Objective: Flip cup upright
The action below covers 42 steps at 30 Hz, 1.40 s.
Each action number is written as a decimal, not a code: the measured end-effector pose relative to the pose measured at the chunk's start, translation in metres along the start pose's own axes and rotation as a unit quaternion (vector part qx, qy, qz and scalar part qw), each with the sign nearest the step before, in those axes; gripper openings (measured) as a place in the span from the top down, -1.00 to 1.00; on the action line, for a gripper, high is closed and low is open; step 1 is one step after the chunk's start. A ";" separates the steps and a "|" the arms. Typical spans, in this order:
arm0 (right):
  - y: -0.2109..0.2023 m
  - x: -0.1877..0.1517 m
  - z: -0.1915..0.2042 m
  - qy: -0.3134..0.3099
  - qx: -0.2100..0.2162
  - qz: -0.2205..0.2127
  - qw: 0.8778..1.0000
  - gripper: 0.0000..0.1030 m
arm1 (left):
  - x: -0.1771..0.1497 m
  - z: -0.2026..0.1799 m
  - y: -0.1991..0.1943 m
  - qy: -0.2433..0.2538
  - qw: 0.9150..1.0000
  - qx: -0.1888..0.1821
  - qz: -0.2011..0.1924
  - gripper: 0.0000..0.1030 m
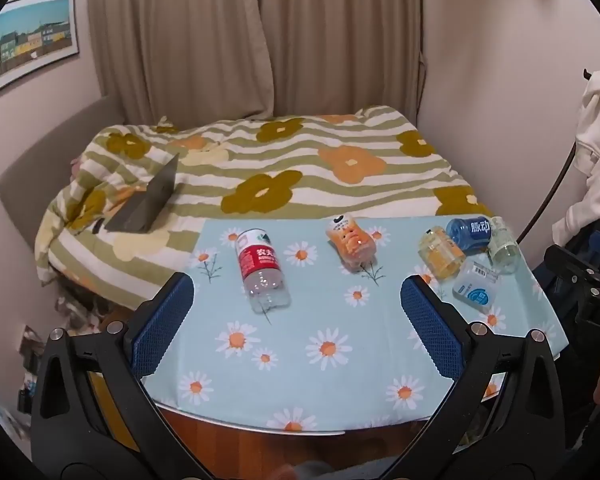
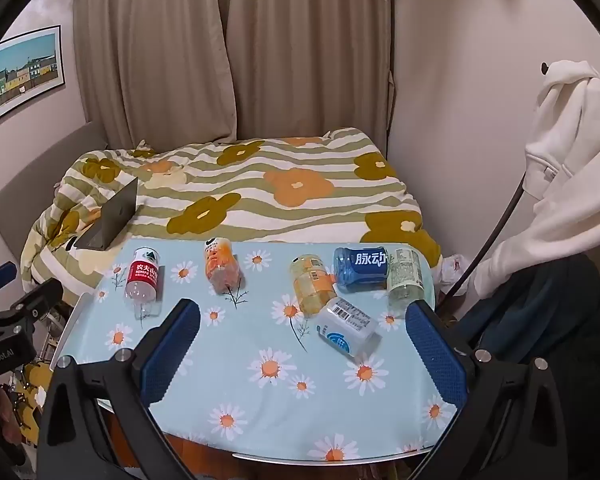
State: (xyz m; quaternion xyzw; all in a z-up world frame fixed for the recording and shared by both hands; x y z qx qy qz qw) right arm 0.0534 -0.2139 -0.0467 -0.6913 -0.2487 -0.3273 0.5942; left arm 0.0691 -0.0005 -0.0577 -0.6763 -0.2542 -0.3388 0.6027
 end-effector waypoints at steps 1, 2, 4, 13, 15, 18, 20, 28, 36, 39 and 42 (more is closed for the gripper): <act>0.000 0.000 0.000 0.000 0.000 0.000 1.000 -0.99 | 0.000 -0.001 0.000 -0.001 1.000 -0.002 0.000 -1.00; 0.000 0.000 0.000 -0.001 -0.001 0.000 1.000 -0.99 | 0.001 -0.001 0.001 -0.002 1.000 -0.002 0.000 -1.00; 0.001 0.000 0.000 -0.002 -0.002 0.002 1.000 -0.99 | 0.001 0.000 -0.001 -0.003 1.000 -0.008 -0.006 -1.00; 0.002 -0.001 0.001 0.000 -0.003 0.000 1.000 -0.99 | 0.003 0.007 0.002 -0.002 1.000 -0.002 -0.005 -1.00; 0.003 -0.001 0.001 -0.002 -0.002 0.002 1.000 -0.99 | 0.003 0.008 0.002 -0.002 1.000 -0.001 -0.004 -1.00; 0.004 -0.001 0.001 -0.001 -0.001 0.003 1.000 -0.99 | 0.004 0.010 0.002 -0.003 1.000 -0.002 -0.003 -1.00; 0.004 -0.001 0.001 -0.001 -0.001 0.003 1.000 -0.99 | 0.004 0.010 0.001 -0.001 1.000 -0.003 -0.004 -1.00; 0.003 -0.001 0.002 -0.001 0.000 0.003 1.000 -0.99 | 0.004 0.006 0.005 -0.001 1.000 0.000 -0.003 -1.00; 0.003 0.001 0.003 -0.001 0.002 0.003 1.000 -0.99 | 0.008 0.007 0.008 -0.002 1.000 -0.001 -0.003 -1.00; 0.002 0.000 0.005 -0.001 0.003 0.003 1.000 -0.99 | 0.007 0.008 0.004 -0.003 1.000 -0.001 -0.004 -1.00; 0.001 -0.001 0.006 -0.001 0.003 0.003 1.000 -0.99 | 0.008 0.008 0.005 -0.002 1.000 0.000 -0.005 -1.00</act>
Point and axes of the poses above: each gripper's, at about its wrist camera, not at the fingertips, and y roughly the way its jaws point, z to its left, x to its top, the point moved 9 cm from there along y, roughly the way its jaws point, and after that the axes turned 8 degrees about -x, right-handed, at the moved point
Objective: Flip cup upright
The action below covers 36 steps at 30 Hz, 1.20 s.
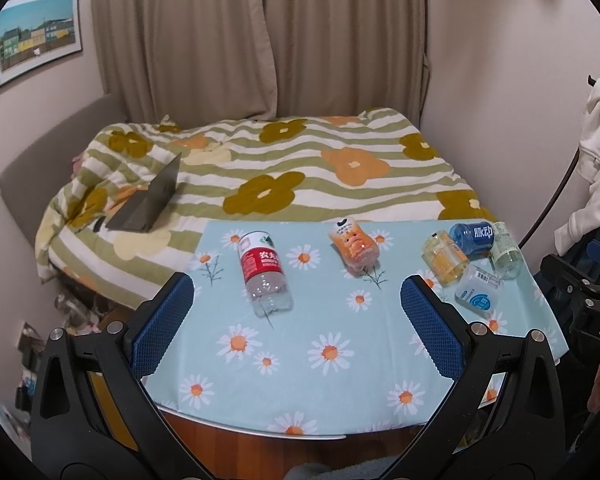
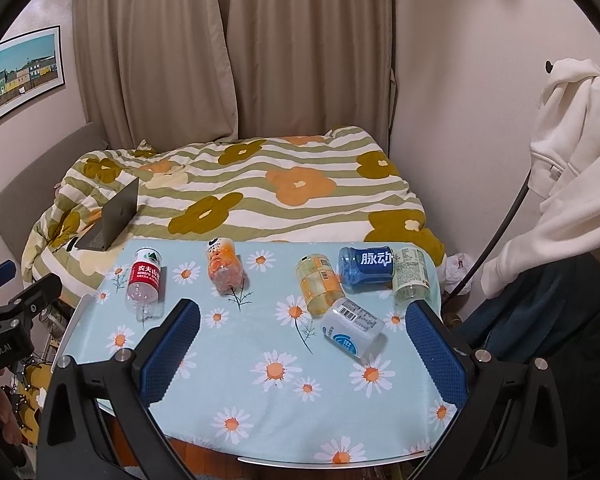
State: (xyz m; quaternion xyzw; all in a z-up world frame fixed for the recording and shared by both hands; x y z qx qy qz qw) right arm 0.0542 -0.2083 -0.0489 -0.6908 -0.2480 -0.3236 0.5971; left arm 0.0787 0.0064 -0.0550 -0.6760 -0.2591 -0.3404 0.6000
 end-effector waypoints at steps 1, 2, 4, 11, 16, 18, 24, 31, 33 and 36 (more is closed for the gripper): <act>0.000 0.000 -0.001 0.000 0.000 0.000 1.000 -0.99 | 0.001 0.000 0.000 0.000 1.000 0.000 0.000 -1.00; 0.000 0.000 0.000 0.000 0.000 0.000 1.000 -0.99 | 0.001 0.000 0.001 0.000 1.000 0.000 0.000 -1.00; -0.001 0.001 0.000 0.000 0.000 0.000 1.000 -0.99 | 0.002 0.001 0.002 0.000 1.000 0.000 0.000 -1.00; -0.001 0.001 0.001 0.000 0.000 -0.001 1.000 -0.99 | 0.001 0.001 0.000 0.000 1.000 -0.001 0.000 -1.00; -0.002 0.001 0.000 0.000 0.000 -0.001 1.000 -0.99 | 0.001 0.001 0.000 0.000 1.000 -0.001 0.000 -1.00; -0.002 0.001 0.001 0.000 0.000 -0.001 1.000 -0.99 | 0.001 0.002 -0.001 0.000 1.000 0.000 -0.001 -1.00; -0.002 0.001 0.000 0.001 0.000 -0.001 1.000 -0.99 | 0.001 0.003 -0.001 0.000 1.000 0.000 -0.001 -1.00; -0.004 0.001 0.001 0.001 0.001 -0.002 1.000 -0.99 | 0.002 0.004 -0.001 -0.001 1.000 0.000 -0.001 -1.00; -0.004 0.002 0.001 0.001 0.000 -0.002 1.000 -0.99 | 0.001 0.003 -0.002 0.000 1.000 0.000 -0.002 -1.00; -0.004 0.002 0.001 0.001 0.001 -0.002 1.000 -0.99 | 0.001 0.003 -0.002 0.000 1.000 0.000 -0.002 -1.00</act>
Point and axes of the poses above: each gripper's, at about its wrist camera, not at the fingertips, and y roughly the way its jaws point, z to its left, x to its top, the point moved 9 cm from there along y, roughly the way its jaws point, and after that the axes turned 8 degrees about -x, right-handed, at the moved point
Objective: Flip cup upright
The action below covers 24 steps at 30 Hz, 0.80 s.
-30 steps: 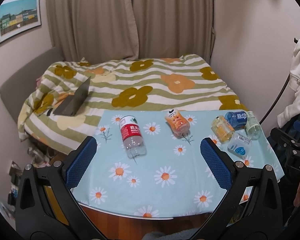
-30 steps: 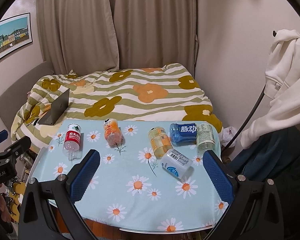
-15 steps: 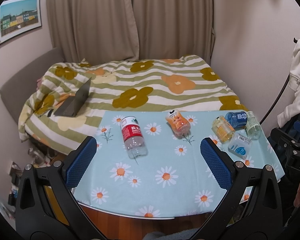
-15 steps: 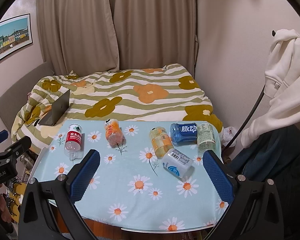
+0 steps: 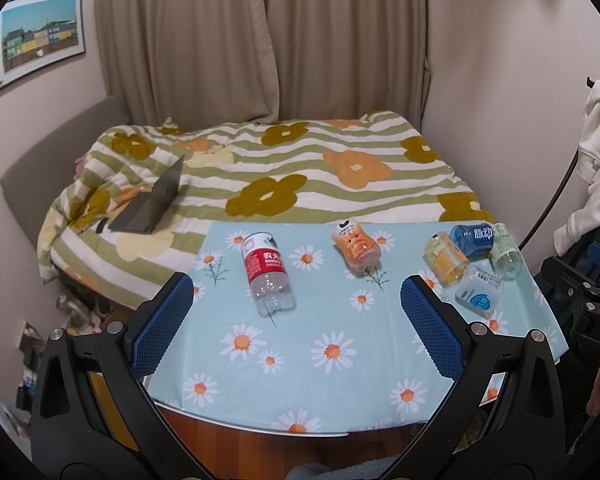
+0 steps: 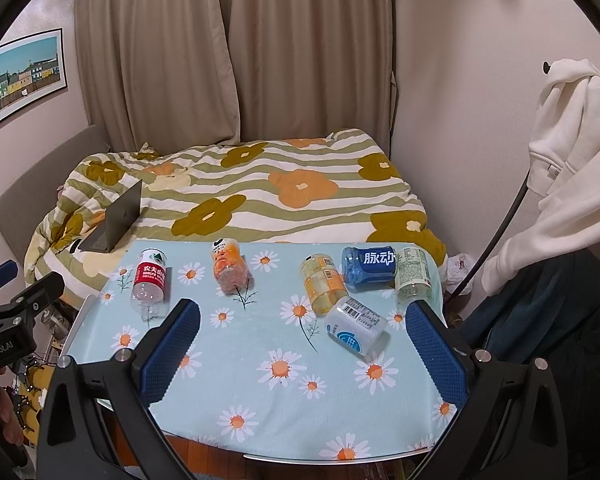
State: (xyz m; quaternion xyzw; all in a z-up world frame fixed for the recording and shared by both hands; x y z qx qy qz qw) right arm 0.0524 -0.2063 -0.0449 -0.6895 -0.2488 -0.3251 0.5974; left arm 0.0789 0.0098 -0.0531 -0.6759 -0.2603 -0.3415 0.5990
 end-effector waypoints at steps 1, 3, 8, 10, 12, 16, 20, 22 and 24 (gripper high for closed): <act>0.000 0.000 0.001 0.000 0.000 0.000 1.000 -0.99 | 0.000 0.000 0.000 0.000 1.000 0.000 0.000 -1.00; -0.001 0.000 0.000 0.000 -0.001 0.000 1.000 -0.99 | 0.000 0.000 0.000 0.000 1.000 0.000 0.000 -1.00; 0.001 0.001 0.003 0.000 0.000 -0.004 1.000 -0.99 | 0.002 0.003 -0.001 0.001 1.000 0.001 -0.002 -1.00; 0.001 0.002 0.004 0.001 0.001 -0.004 1.000 -0.99 | 0.004 0.003 -0.003 0.001 1.000 0.001 -0.002 -1.00; 0.000 0.002 0.004 0.001 0.001 -0.004 1.000 -0.99 | 0.004 0.004 -0.003 0.001 1.000 0.002 -0.002 -1.00; -0.001 0.004 0.005 0.002 0.001 -0.005 1.000 -0.99 | 0.004 0.004 -0.003 0.001 1.000 0.001 -0.002 -1.00; -0.004 0.008 0.010 0.000 0.005 -0.004 1.000 -0.99 | 0.009 0.002 -0.005 0.000 1.000 -0.010 0.002 -1.00; -0.006 0.012 0.012 -0.004 0.004 -0.002 1.000 -0.99 | 0.015 -0.002 -0.006 -0.003 1.000 -0.020 0.003 -1.00; -0.006 0.016 0.013 -0.009 0.006 0.000 1.000 -0.99 | 0.023 -0.012 -0.010 -0.002 1.000 -0.022 0.000 -1.00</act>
Point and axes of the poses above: each gripper's, at about its wrist camera, not at the fingertips, and y roughly the way its jaws point, z to its left, x to its top, the point moved 9 cm from there along y, roughly the way its jaws point, and after that the axes turned 8 degrees about -x, right-handed, at the moved point
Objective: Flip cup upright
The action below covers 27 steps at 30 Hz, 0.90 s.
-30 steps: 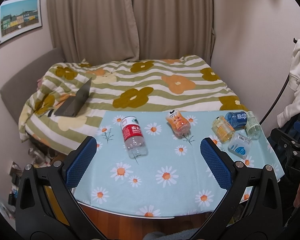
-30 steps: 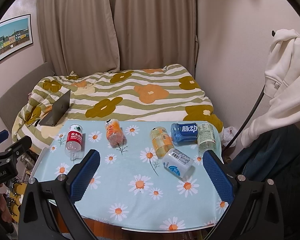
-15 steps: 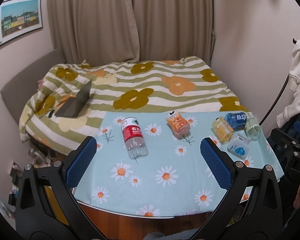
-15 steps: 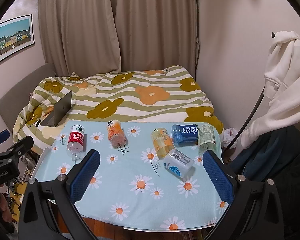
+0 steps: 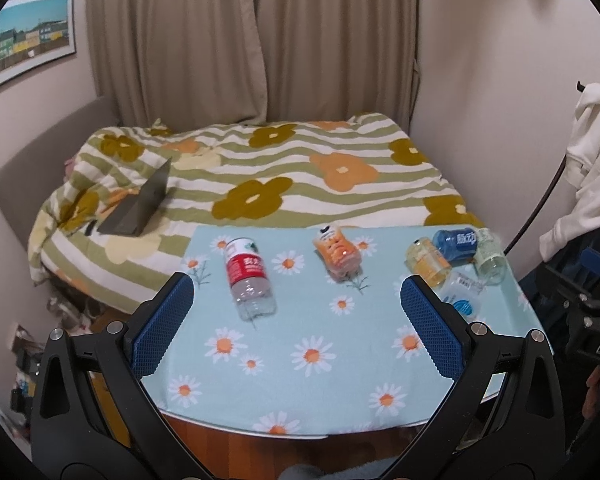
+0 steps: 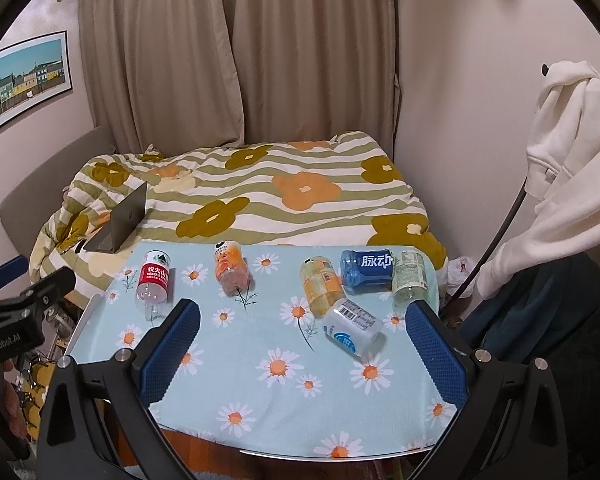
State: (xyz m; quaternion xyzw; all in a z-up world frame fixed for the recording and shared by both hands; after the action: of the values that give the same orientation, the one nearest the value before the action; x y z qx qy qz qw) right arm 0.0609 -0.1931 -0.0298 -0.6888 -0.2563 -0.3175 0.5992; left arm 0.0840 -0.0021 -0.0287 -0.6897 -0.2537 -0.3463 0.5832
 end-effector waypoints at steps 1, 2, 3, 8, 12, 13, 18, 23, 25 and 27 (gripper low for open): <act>0.000 0.003 0.000 -0.003 -0.001 0.001 1.000 -0.99 | 0.005 -0.003 0.002 0.001 1.000 -0.001 -0.001 -1.00; 0.001 0.006 -0.002 -0.007 -0.004 0.000 1.000 -0.99 | 0.007 -0.007 0.004 0.004 1.000 0.000 0.000 -1.00; 0.002 0.009 -0.005 -0.010 -0.009 0.000 1.000 -0.99 | 0.009 -0.011 0.007 0.008 1.000 0.000 0.002 -1.00; 0.019 0.012 -0.022 -0.001 0.004 0.013 1.000 -0.99 | 0.023 -0.039 0.030 0.043 0.999 -0.005 0.011 -1.00; 0.040 0.005 -0.032 -0.003 0.008 0.029 1.000 -0.99 | 0.024 -0.067 0.064 0.090 0.995 -0.020 0.035 -1.00; 0.045 0.002 -0.034 -0.001 0.007 0.036 0.999 -0.99 | 0.025 -0.075 0.073 0.103 0.993 -0.032 0.042 -1.00; 0.067 -0.007 -0.056 0.019 -0.012 0.053 0.998 -0.99 | 0.035 -0.117 0.128 0.176 0.977 -0.098 0.075 -1.00; 0.088 -0.016 -0.083 0.052 -0.039 0.065 0.996 -0.99 | 0.043 -0.159 0.176 0.249 0.950 -0.160 0.096 -1.00; 0.097 -0.017 -0.092 0.072 -0.051 0.070 0.994 -0.99 | 0.046 -0.179 0.197 0.285 0.936 -0.181 0.104 -1.00; 0.104 -0.020 -0.101 0.086 -0.065 0.079 0.991 -0.99 | 0.048 -0.199 0.214 0.312 0.920 -0.206 0.114 -1.00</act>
State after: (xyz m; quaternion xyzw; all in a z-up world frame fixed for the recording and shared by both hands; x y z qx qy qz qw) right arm 0.1109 -0.3086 -0.1057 -0.7144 -0.1269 -0.3432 0.5964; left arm 0.2390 -0.2405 -0.1101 -0.6756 0.0989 -0.5199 0.5133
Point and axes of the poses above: each gripper's, at about its wrist camera, not at the fingertips, and y roughly the way its jaws point, z to its left, x to its top, the point moved 9 cm from there along y, roughly the way its jaws point, and after that the axes turned 8 degrees about -x, right-handed, at the moved point
